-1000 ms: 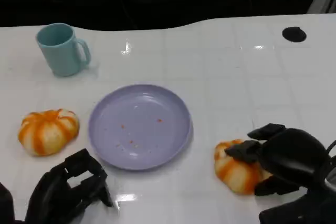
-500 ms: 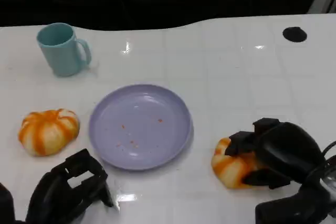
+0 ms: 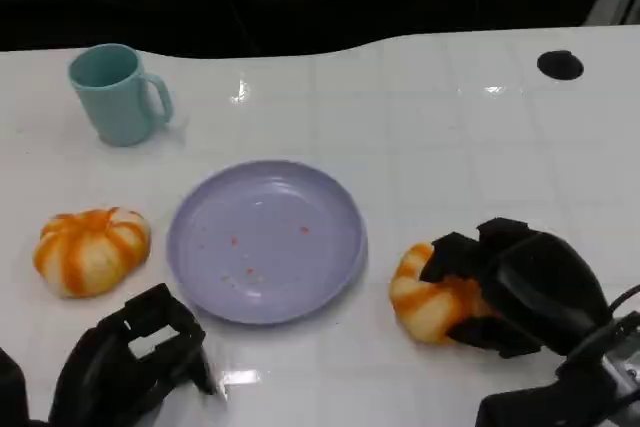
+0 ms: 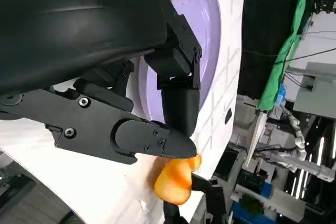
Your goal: Grasp the bread from the table and place it into the plate.
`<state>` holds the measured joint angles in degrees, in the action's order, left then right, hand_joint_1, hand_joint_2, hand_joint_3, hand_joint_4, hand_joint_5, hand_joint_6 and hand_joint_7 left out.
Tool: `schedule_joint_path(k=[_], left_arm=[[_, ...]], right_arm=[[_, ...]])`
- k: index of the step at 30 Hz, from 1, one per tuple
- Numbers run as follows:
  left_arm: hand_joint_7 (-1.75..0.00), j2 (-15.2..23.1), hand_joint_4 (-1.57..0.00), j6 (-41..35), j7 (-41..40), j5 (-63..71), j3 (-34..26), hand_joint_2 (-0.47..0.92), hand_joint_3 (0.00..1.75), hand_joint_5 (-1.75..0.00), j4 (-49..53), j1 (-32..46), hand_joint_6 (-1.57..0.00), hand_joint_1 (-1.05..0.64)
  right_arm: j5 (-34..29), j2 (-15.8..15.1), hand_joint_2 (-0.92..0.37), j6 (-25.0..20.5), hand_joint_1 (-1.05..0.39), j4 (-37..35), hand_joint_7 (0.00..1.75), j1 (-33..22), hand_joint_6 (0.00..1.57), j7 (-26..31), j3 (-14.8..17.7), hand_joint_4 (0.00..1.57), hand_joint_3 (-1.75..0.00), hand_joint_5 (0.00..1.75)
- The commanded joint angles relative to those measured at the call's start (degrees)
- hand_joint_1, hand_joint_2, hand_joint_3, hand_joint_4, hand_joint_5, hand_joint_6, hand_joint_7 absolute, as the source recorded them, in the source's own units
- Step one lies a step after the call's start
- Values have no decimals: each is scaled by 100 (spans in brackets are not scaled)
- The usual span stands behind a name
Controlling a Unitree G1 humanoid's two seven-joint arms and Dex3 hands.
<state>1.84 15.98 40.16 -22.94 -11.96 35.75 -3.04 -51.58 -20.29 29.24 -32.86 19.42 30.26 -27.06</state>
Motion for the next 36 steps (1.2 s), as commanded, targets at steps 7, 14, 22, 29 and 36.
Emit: schedule_joint_path(k=[7,14,22,29,36], left_arm=[[-142,70,-77,-58,-15,0,-43,92,17,-170,72,55,-69,-49],[-142,80,-77,-61,-17,10,-47,92,17,-170,82,58,-69,-50],[-140,63,-77,-77,-19,0,-40,92,16,-169,53,84,-70,-50],[-139,52,-78,-122,-100,52,-1,92,15,-167,-51,146,-71,-51],[-140,51,-77,-109,-35,33,13,92,17,-167,-59,174,-70,-50]], right_arm=[[840,409,-42,766,-24,-146,163,182,69,389,267,90,-122,175],[1342,936,-31,1254,-23,-565,173,512,68,315,375,92,-136,175],[1378,1554,-21,1274,-16,-1154,174,1056,72,396,364,98,-154,175],[1595,2031,-18,1329,-8,-1972,160,1516,81,274,413,99,-157,175],[1857,2368,-18,1282,-5,-2869,163,1952,76,26,455,93,-159,175]])
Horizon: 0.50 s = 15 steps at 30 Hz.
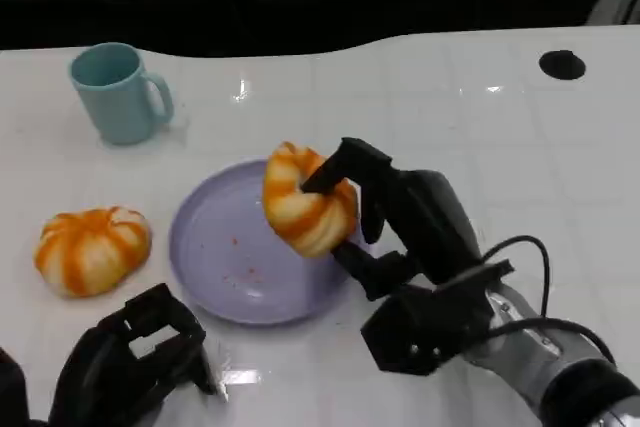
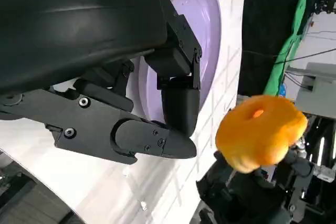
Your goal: Grasp the bread from the table and place it into the plate.
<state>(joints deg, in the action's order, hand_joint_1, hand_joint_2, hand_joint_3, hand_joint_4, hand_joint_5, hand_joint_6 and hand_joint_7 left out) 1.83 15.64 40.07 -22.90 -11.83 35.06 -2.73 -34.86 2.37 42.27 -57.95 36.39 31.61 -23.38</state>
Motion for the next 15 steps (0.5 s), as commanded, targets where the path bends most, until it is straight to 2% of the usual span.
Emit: schedule_joint_path(k=[1,3,5,6,7,9,10,13,15], left_arm=[[-140,51,-77,-83,-25,28,3,92,17,-168,1,147,-70,-50],[-140,45,-76,-88,-32,28,7,92,17,-168,-16,157,-70,-50],[-140,40,-76,-75,-40,36,14,92,17,-168,-27,166,-70,-49],[-140,40,-76,-71,-43,41,19,92,17,-168,-33,170,-70,-50],[-140,40,-76,-65,-45,44,21,92,17,-168,-32,171,-70,-50],[-140,40,-76,-48,-52,51,24,92,18,-168,-30,173,-70,-50],[-140,41,-76,-26,-38,51,24,92,18,-169,-23,171,-70,-50],[-140,48,-76,-26,-28,42,24,92,19,-169,-23,170,-70,-50],[-140,50,-76,-4,-7,35,21,92,19,-169,4,160,-70,-50]], right_arm=[[235,133,-20,-46,-4,-444,160,295,76,-185,107,90,-156,175],[309,167,-24,-138,-3,-575,153,374,76,-375,128,85,-151,175],[374,178,-33,-226,-3,-651,120,436,76,-580,134,75,-134,163],[382,170,-36,-265,-4,-675,104,462,75,-698,120,72,-125,151],[379,164,-40,-312,-8,-689,82,482,69,-798,103,64,-112,132],[337,137,-49,-410,-14,-682,51,506,65,-977,50,57,-92,102],[319,122,-56,-437,-20,-667,34,511,60,-1066,24,45,-79,80],[225,51,-84,-418,-36,-620,8,514,51,-1216,-84,28,-27,45],[205,-4,-90,-402,-45,-562,2,502,45,-1369,-123,20,-19,38]])
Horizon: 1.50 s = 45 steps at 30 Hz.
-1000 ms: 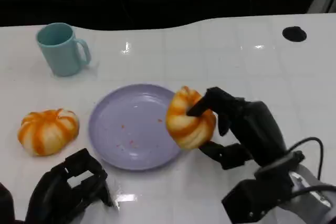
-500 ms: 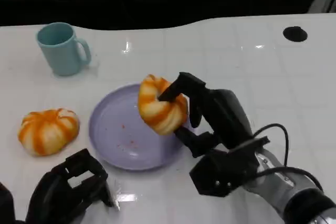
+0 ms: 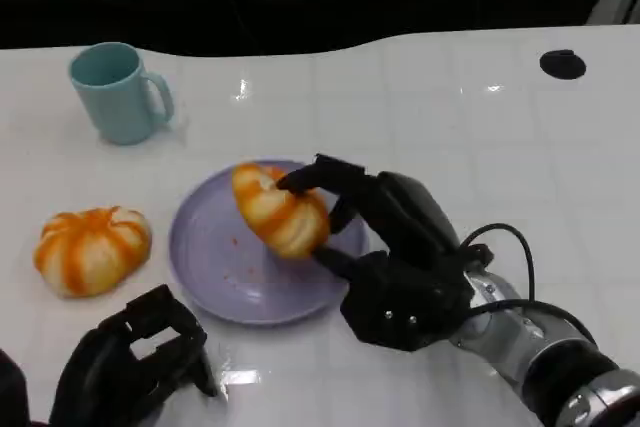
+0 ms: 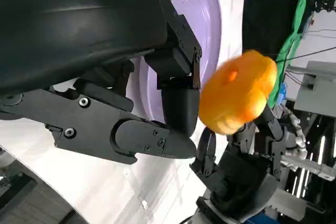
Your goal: Grasp the bread from the table and place it into the plate.
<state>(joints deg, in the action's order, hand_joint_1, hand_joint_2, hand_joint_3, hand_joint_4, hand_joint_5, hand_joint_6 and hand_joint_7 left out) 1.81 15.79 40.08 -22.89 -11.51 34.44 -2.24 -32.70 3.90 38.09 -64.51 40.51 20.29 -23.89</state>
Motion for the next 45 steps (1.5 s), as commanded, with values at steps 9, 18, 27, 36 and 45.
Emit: schedule_joint_path(k=[9,18,27,36,45], left_arm=[[-140,43,-75,-63,-80,55,8,92,18,-169,25,108,-70,-50],[-138,20,-77,-117,-105,17,-18,92,18,-166,10,90,-70,-49],[-136,4,-78,-106,-145,52,-9,92,18,-164,36,52,-71,-49],[-137,7,-79,-118,-102,24,-21,92,17,-166,88,14,-72,-49],[-139,1,-77,-85,-92,39,-10,92,17,-167,106,1,-70,-50]], right_arm=[[412,-388,-92,175,-66,747,1,-254,33,-1230,79,6,-29,37],[964,-679,-92,400,-64,1805,1,-916,34,-1841,325,10,-29,43],[2024,-829,-92,630,-56,3011,6,-1848,44,-2541,728,19,-27,54],[3452,-866,-92,793,-49,3680,11,-2614,56,-3631,967,32,-25,67],[4177,-833,-81,716,-39,4298,41,-3226,82,-4196,1234,61,-42,106]])
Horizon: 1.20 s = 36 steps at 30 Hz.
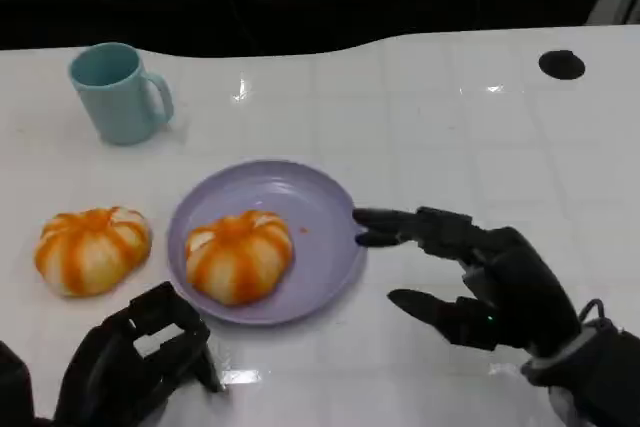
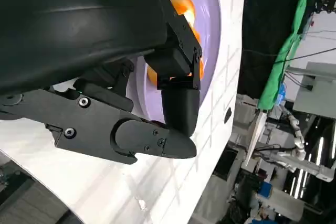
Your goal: Grasp the bread from the table and place it into the plate.
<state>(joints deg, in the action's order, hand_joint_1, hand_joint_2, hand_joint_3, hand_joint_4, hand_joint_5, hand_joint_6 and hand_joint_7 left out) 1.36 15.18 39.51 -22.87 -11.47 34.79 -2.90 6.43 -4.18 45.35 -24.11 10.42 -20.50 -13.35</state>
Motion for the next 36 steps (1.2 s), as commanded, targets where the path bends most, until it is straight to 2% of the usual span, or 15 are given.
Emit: schedule_joint_path(k=[1,3,6,10,13,23,30,33,36], left_arm=[[-139,42,-77,-18,-40,42,-9,92,17,-167,70,65,-70,-50],[-141,37,-77,-1,-46,50,-4,92,17,-169,70,64,-70,-51],[-142,40,-77,-5,-54,56,2,92,17,-169,64,69,-70,-51],[-143,42,-76,-12,-36,44,4,92,17,-170,51,76,-69,-51],[-143,46,-76,-14,-33,51,13,92,18,-170,49,73,-69,-50],[-143,43,-77,-50,-43,39,27,92,17,-170,-18,104,-69,-52],[-143,63,-76,-18,64,-21,-11,92,18,-170,41,89,-69,-51],[-143,80,-76,-13,95,-35,-32,92,19,-170,73,79,-68,-50],[-143,96,-76,11,118,-25,-53,92,19,-169,125,63,-68,-50]], right_arm=[[297,-14,-70,-3,-38,309,52,-276,80,-140,210,64,-63,110],[305,-10,-55,-2,-37,409,73,-383,84,-150,265,72,-94,120],[437,0,-45,-103,-35,614,91,-617,91,-195,313,79,-115,134],[756,36,-41,-212,-29,830,120,-955,88,-365,363,82,-126,153],[907,38,-42,-339,-26,1021,141,-1257,80,-458,405,79,-127,169],[1425,66,-47,-696,-22,1419,143,-1977,72,-807,547,73,-122,175],[1334,207,-48,-630,-25,1327,150,-2096,70,-801,715,76,-118,175],[1271,310,-46,-511,-25,1220,154,-2071,70,-785,768,77,-121,175],[1182,395,-40,-387,-25,1094,158,-2012,71,-757,844,80,-131,175]])
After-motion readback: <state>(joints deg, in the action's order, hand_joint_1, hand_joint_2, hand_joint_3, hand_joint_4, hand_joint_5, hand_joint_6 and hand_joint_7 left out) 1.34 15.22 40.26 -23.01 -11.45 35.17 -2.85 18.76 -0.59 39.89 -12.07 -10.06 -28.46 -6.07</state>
